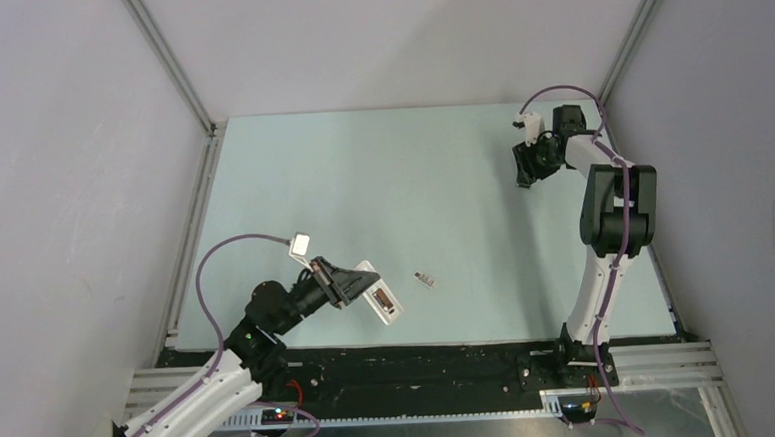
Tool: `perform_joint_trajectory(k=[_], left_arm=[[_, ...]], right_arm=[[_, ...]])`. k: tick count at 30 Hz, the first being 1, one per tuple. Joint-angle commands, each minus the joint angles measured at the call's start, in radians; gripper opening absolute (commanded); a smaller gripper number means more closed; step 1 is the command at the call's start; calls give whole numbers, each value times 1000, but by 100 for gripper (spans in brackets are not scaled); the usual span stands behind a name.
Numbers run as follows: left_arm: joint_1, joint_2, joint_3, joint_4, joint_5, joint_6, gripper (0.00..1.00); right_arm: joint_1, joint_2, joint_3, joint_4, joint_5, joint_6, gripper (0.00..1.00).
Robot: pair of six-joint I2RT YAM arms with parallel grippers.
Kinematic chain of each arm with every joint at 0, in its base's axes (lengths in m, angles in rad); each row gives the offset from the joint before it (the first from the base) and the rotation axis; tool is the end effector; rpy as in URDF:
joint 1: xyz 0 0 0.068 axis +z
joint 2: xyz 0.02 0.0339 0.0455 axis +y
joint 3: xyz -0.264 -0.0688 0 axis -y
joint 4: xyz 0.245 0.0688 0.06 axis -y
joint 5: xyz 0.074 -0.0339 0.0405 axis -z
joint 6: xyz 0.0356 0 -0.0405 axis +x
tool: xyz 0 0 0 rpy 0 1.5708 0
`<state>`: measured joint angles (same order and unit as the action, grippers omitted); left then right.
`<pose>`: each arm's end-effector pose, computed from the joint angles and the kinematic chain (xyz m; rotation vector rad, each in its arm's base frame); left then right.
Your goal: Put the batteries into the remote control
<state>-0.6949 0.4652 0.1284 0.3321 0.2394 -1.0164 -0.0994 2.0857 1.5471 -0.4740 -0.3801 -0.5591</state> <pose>0.1050 -0.0985 0.2071 -0.0747 1.7952 -1.4813 0.4469 -0.0313 0.1783 -0.7003 2.3909 0.2223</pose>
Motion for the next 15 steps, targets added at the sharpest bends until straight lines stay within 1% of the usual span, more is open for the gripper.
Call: perform_joint_trajectory(k=[1, 9, 15], left_arm=[[9, -2, 56, 30, 8, 30, 0], [18, -17, 55, 16, 24, 36, 0], [27, -30, 52, 4, 27, 42, 0]], right_arm=[[4, 17, 46, -101, 18, -40, 52], [15, 65, 104, -208, 23, -32, 53], [41, 90, 132, -236, 52, -40, 52]])
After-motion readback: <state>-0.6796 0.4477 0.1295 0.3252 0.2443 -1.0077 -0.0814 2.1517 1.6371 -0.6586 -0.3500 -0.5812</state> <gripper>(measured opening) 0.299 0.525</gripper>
